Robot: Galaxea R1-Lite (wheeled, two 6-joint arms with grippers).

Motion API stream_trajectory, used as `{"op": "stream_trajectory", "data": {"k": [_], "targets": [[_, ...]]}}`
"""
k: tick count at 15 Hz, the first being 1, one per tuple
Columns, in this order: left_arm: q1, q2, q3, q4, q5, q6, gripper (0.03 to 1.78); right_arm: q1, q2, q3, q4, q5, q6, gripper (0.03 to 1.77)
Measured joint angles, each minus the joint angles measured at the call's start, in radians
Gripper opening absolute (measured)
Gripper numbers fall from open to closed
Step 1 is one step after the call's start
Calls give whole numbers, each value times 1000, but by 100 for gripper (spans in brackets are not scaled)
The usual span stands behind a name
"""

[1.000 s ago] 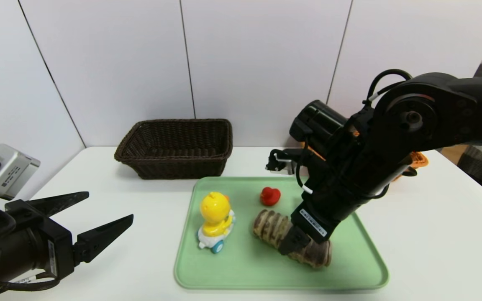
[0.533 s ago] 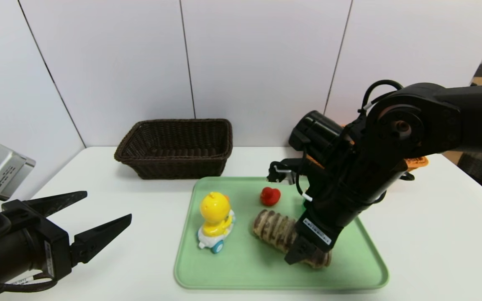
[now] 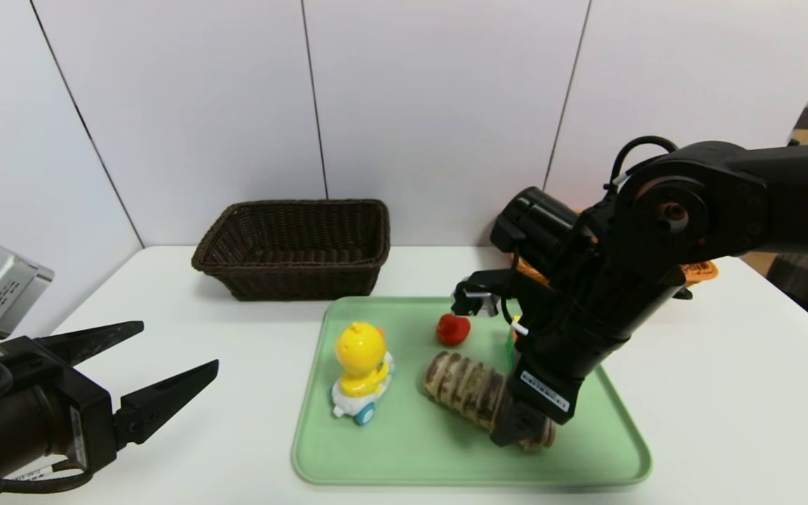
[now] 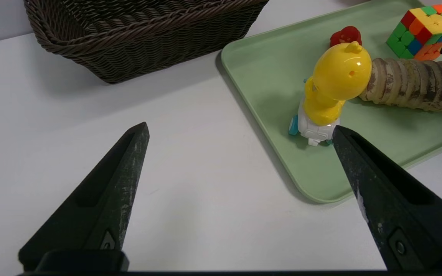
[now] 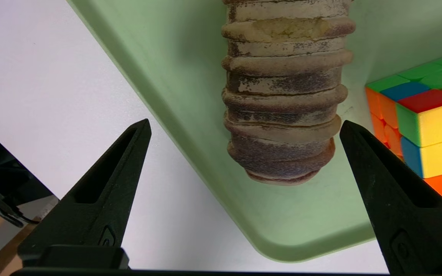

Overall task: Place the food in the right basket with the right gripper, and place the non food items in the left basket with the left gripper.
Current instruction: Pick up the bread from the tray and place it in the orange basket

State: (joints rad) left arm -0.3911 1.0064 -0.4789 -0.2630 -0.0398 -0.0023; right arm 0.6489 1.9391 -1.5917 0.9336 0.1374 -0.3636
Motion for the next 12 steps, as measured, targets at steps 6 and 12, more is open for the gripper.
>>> {"op": "stream_trajectory", "data": {"k": [6, 12], "targets": [[0, -4, 6, -1, 1, 0, 169, -3, 42, -70, 0, -8, -16, 170], [0, -4, 7, 0, 1, 0, 169, -3, 103, -133, -1, -14, -37, 170]]}}
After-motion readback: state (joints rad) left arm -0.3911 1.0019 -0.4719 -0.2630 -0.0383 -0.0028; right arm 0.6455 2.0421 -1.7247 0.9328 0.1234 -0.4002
